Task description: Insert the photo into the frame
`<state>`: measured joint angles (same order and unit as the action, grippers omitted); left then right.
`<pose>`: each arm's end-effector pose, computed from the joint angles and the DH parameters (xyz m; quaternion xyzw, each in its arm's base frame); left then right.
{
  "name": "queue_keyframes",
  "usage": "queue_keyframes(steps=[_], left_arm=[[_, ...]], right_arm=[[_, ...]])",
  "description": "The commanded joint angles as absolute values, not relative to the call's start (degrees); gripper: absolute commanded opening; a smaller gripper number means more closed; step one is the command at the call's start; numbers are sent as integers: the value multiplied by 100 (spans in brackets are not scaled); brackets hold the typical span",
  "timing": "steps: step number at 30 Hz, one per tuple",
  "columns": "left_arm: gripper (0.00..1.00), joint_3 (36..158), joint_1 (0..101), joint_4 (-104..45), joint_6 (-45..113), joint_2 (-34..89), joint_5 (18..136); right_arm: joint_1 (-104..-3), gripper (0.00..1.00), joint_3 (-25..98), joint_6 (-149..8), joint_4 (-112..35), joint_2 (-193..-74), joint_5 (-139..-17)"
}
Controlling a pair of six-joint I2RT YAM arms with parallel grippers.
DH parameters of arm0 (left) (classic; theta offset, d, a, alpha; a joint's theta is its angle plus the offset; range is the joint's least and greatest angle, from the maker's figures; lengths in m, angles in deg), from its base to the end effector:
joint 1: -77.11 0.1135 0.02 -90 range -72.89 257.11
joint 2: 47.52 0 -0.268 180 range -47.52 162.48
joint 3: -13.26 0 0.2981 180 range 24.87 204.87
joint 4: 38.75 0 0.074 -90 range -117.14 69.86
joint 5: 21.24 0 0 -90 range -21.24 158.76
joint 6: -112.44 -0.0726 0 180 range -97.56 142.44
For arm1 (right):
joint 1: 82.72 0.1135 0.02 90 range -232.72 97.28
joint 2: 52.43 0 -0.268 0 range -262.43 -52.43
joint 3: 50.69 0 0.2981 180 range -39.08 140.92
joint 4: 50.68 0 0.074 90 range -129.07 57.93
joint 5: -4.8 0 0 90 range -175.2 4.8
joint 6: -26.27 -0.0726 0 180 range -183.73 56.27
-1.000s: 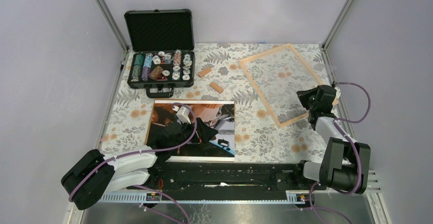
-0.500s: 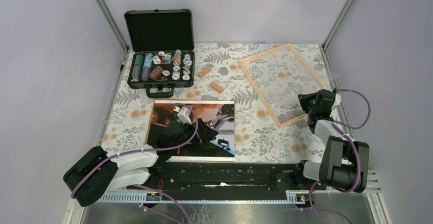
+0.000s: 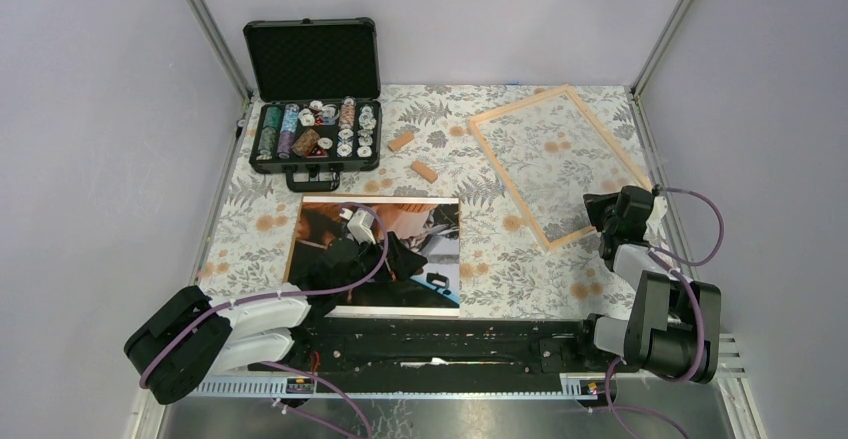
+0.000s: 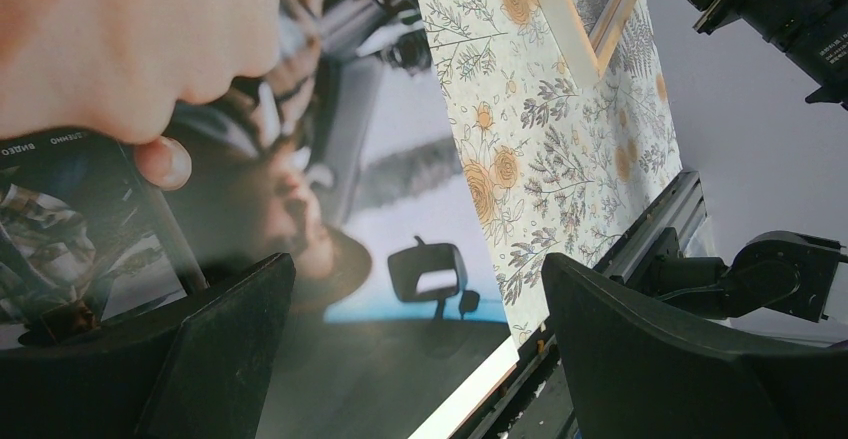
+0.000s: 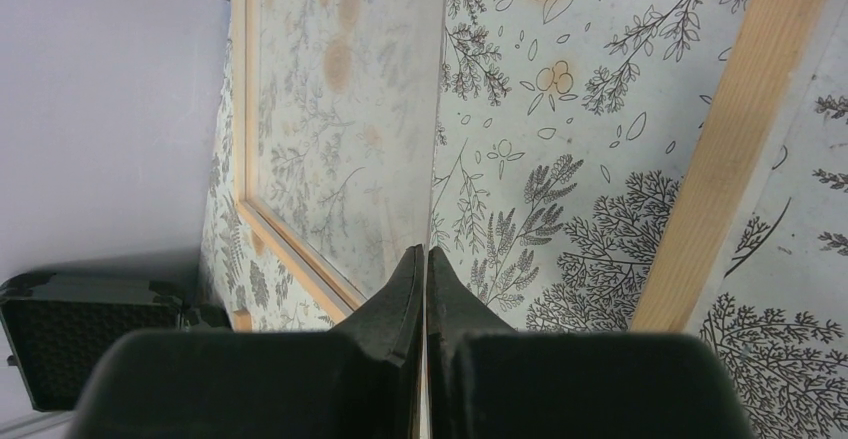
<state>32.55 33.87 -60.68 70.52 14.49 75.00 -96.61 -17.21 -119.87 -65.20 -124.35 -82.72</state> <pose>0.1766 -0.1769 0.0960 -0.0038 0.8224 -0.4369 0.3643 0.2961 -0.0700 0.1235 0.4712 0.6932 0.2134 0.5019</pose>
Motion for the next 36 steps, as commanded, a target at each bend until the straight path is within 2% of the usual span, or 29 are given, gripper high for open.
queue_keyframes(steps=[1, 36], left_arm=[[99, 3331, 3369, -6374, 7026, 1495, 7553], [99, 3361, 3404, -6403, 7026, 1582, 7606]], right_arm=[[-9696, 0, -1793, -12061, -6746, -12247, -8489], [-9653, 0, -2078, -12305, -6634, -12017, -8712]])
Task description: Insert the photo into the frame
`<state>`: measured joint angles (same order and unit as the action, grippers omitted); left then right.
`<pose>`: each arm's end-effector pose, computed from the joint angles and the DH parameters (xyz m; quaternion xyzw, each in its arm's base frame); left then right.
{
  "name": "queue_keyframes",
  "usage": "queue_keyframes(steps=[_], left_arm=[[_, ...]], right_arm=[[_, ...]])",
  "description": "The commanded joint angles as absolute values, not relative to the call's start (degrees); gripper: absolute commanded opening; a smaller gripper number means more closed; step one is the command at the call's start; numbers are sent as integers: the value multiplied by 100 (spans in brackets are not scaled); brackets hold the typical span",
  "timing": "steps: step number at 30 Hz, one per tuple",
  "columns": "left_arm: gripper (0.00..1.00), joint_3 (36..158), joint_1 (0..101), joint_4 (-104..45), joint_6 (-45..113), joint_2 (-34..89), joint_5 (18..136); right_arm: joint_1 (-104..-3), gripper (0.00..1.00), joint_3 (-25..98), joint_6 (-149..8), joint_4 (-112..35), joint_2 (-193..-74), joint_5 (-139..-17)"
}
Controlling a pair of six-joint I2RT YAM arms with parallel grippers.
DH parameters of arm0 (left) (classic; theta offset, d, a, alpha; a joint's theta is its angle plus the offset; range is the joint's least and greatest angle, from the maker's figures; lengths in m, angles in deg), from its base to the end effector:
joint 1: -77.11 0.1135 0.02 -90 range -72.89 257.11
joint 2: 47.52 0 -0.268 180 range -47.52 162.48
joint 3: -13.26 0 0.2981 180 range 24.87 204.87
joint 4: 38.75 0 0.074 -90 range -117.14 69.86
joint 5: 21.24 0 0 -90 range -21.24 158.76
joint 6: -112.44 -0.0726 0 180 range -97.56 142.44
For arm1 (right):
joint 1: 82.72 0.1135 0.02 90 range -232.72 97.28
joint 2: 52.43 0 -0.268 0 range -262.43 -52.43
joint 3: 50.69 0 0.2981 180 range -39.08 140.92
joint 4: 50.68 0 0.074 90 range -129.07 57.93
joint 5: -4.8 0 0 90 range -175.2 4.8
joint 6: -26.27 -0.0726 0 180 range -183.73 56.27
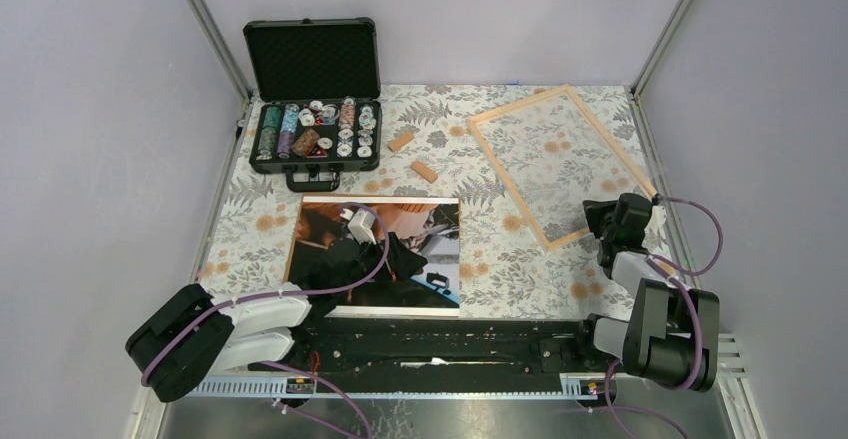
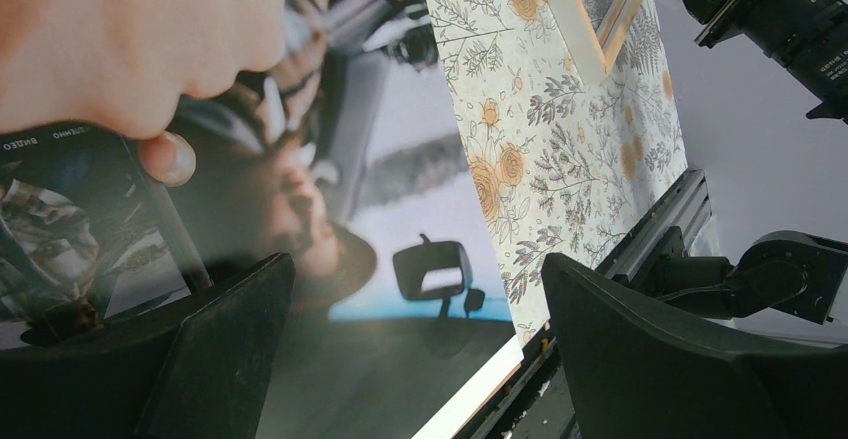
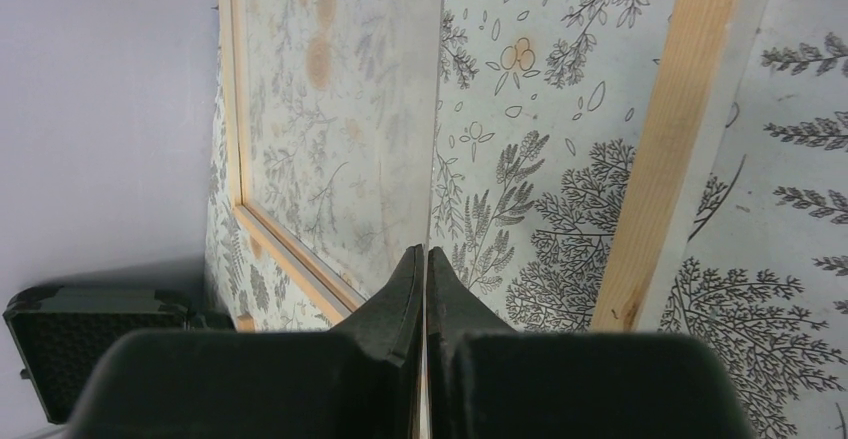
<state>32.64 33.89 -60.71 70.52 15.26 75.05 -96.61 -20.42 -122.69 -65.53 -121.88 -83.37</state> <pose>0.1768 -0.1770 0.0936 -0.0041 0.8256 -0.4338 0.3607 0.2826 -0.0675 0.1157 0.4919 0.6811 0.2202 0.4956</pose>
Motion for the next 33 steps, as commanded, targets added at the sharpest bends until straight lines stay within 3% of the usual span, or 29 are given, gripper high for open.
queue_keyframes(steps=[1, 20, 28, 33], left_arm=[[99, 3358, 3409, -6401, 7026, 1584, 7614], [99, 3310, 3439, -6462, 7043, 1557, 7658], [99, 3304, 3456, -6480, 7058, 1575, 7667], [99, 3313, 3467, -6491, 7069, 1601, 7676]], right_arm=[[-9640, 0, -2075, -12305, -6590, -11997, -8754], [-9529, 0, -1903, -12424, -6779, -12283, -8227], [-9529, 27, -1849, -12374, -7506, -12997, -7723], [-9529, 34, -1829, -12493, -8004, -13398, -7552]])
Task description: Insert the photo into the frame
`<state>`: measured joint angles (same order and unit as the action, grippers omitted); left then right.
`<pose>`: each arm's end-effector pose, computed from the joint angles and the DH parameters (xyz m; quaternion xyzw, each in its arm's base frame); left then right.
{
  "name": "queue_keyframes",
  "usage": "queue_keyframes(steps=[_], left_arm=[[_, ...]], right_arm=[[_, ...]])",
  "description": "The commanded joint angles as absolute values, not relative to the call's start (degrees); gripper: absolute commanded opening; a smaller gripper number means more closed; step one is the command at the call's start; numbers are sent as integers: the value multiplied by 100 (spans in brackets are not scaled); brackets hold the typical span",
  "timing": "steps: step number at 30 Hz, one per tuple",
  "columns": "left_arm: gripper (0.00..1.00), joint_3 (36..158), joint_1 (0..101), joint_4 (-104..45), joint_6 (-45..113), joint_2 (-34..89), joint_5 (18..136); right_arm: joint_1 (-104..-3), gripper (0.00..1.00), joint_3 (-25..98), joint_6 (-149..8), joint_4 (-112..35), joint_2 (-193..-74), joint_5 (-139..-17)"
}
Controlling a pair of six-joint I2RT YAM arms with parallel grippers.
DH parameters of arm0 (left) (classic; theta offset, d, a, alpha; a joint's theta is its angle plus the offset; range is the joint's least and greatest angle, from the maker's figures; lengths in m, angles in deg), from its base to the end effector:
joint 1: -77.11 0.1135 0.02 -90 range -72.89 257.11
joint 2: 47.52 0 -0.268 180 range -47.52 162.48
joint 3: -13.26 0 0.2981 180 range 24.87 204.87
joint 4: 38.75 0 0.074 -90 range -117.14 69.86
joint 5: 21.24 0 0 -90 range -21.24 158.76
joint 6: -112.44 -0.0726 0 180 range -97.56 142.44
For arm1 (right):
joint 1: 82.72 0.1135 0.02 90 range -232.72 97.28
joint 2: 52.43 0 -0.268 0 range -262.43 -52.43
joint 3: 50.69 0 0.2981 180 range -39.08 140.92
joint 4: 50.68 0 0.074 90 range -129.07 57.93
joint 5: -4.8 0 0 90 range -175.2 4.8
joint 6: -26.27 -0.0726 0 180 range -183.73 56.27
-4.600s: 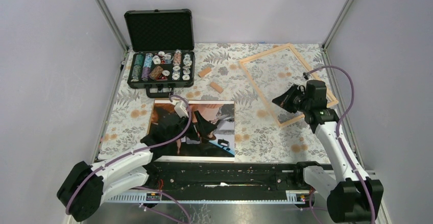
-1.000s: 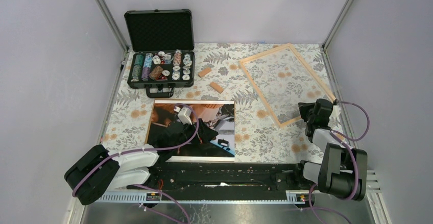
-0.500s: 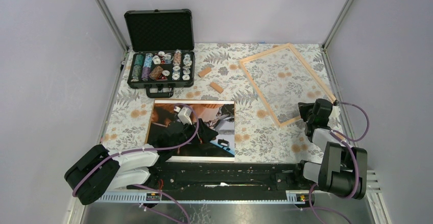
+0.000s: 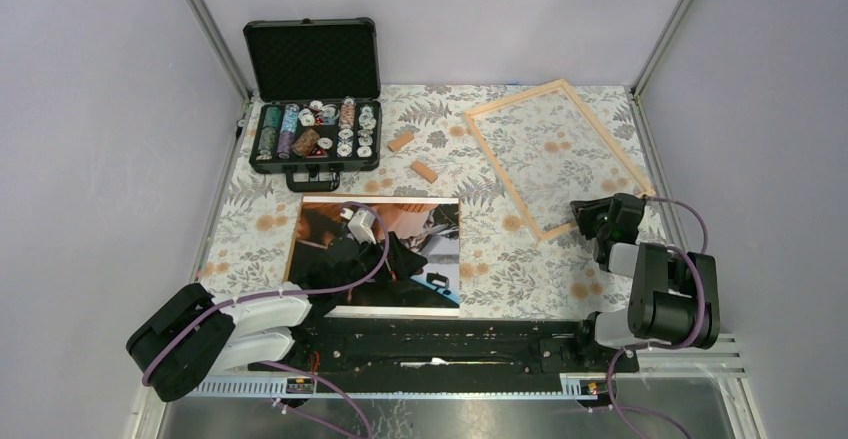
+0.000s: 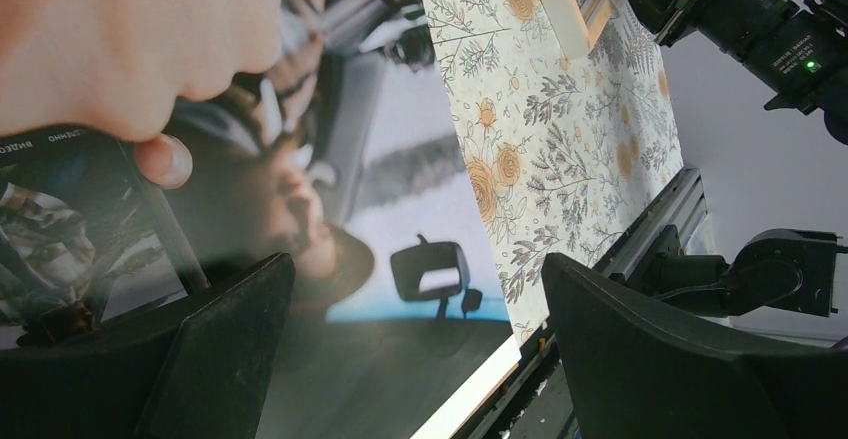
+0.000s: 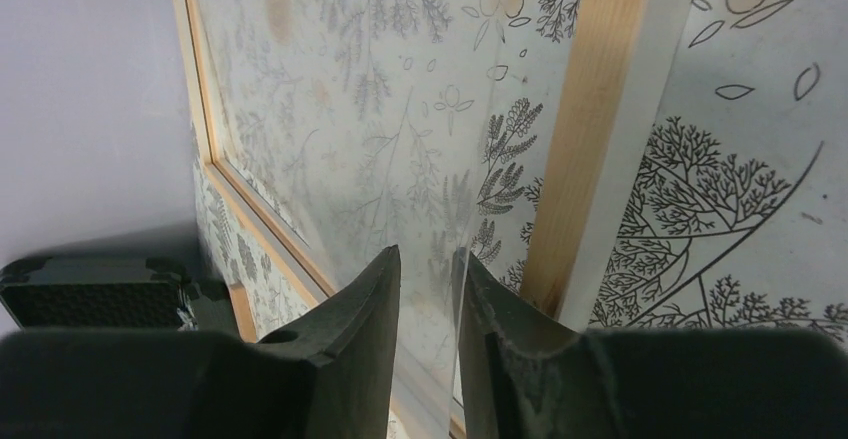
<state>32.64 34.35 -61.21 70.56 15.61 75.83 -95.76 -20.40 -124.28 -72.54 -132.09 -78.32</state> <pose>0.1777 -0.1765 0.0934 -0.0038 0.8247 -0.4370 0.3589 0.2899 -0.0582 0.0834 0.4862 0.7020 0.2555 0.4532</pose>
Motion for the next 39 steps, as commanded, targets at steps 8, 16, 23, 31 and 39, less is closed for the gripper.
queue_keyframes(steps=[8, 16, 23, 31, 39], left_arm=[[99, 3322, 3483, -6509, 7078, 1644, 7702], [99, 3331, 3493, -6514, 7087, 1681, 7723], [99, 3339, 3509, -6515, 7096, 1699, 7729], [99, 3355, 3515, -6520, 7096, 1729, 7742], [99, 3378, 3522, -6520, 7105, 1774, 7756]], right_arm=[[-9533, 36, -1993, -12790, -9063, -13634, -7351], [-9529, 41, -1916, -13178, -9232, -13815, -7358], [-9459, 34, -1967, -13647, -9632, -14145, -7389], [-9459, 5, -2118, -14199, -9309, -13708, -7492], [-9459, 0, -2180, -14719, -9582, -13822, -7422]])
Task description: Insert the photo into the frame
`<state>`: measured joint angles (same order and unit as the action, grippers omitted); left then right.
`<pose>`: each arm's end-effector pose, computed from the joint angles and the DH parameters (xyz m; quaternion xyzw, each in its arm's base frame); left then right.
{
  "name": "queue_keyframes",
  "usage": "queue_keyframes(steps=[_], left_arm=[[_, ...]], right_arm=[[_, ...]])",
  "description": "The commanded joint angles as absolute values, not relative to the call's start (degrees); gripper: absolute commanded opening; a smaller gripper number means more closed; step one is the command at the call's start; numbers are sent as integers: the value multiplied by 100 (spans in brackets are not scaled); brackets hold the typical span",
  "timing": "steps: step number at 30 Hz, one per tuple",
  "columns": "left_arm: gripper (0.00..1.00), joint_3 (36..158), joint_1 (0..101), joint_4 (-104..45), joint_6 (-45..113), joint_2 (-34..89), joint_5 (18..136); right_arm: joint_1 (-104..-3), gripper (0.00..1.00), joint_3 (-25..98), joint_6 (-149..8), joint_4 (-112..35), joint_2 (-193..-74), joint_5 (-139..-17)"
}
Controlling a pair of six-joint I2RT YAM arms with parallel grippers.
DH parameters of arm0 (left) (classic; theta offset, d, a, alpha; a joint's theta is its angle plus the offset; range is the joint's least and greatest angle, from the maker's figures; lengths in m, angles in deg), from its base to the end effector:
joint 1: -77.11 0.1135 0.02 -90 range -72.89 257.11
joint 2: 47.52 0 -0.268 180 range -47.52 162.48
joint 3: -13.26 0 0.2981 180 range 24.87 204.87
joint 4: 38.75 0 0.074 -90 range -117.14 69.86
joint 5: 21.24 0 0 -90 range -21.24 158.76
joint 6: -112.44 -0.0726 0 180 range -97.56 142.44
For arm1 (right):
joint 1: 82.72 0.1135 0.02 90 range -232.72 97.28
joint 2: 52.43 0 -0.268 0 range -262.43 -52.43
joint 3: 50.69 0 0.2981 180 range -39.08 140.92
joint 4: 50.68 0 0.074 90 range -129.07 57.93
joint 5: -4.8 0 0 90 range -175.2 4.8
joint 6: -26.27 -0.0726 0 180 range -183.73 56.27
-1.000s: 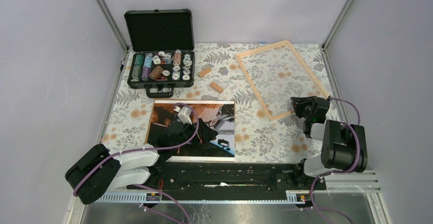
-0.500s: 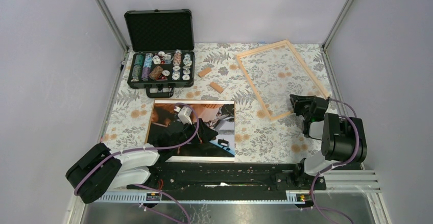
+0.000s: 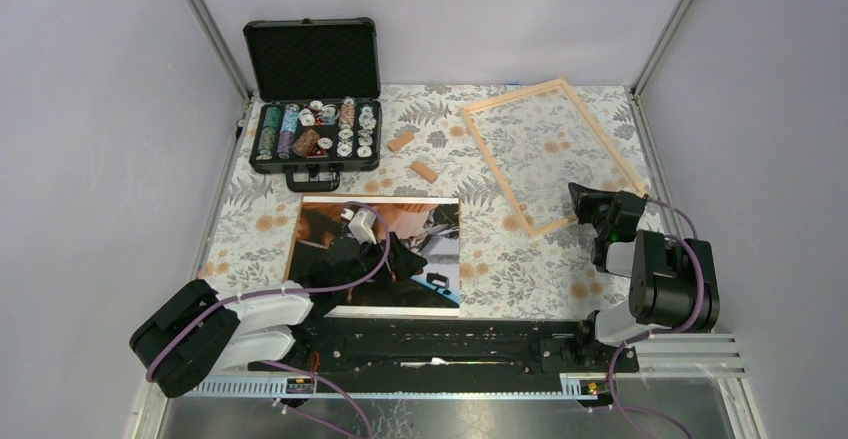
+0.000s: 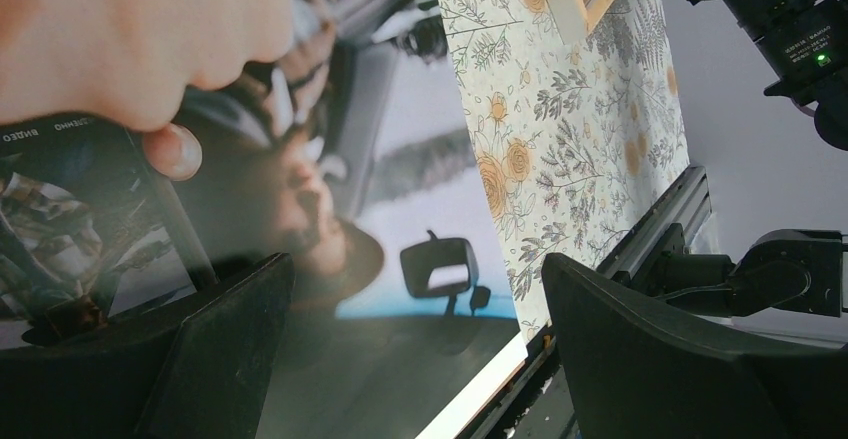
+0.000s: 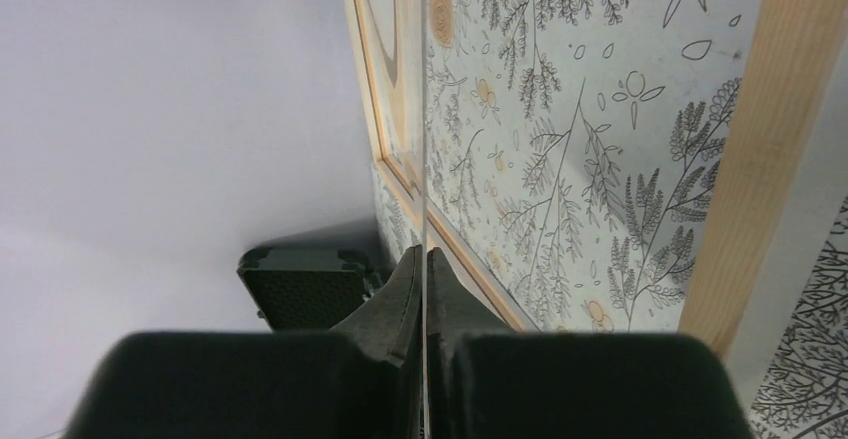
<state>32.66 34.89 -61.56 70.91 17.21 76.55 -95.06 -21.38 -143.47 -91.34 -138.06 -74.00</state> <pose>0.1785 -0.1753 0.0880 -0.0076 0.8305 -0.4339 0.3493 0.3007 -0.0513 0.0935 0.5299 0.5929 0.3983 0.4571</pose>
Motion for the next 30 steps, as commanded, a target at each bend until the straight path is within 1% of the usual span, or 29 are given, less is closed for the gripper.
queue_keyframes(steps=[1, 5, 9, 17, 24, 30], left_arm=[[99, 3385, 3523, -6513, 7105, 1790, 7763], [99, 3392, 3520, -6518, 7105, 1813, 7773], [99, 3395, 3532, -6520, 7105, 1820, 7783], [99, 3412, 3534, -6527, 7105, 1839, 7791], [99, 3414, 3544, -6536, 7105, 1850, 7808], [99, 3394, 3542, -6555, 7114, 1831, 7808]], right_arm=[[-9461, 0, -2195, -14826, -9706, -13919, -7391], [-9459, 0, -2334, -15274, -10478, -14352, -7231], [-9459, 0, -2325, -15464, -10896, -14612, -7101], [-9459, 0, -2295, -15517, -10811, -14360, -7081], [-9318, 0, -2176, -15395, -10486, -14112, -7128], [-9082, 0, -2039, -15110, -10011, -13884, -7411]])
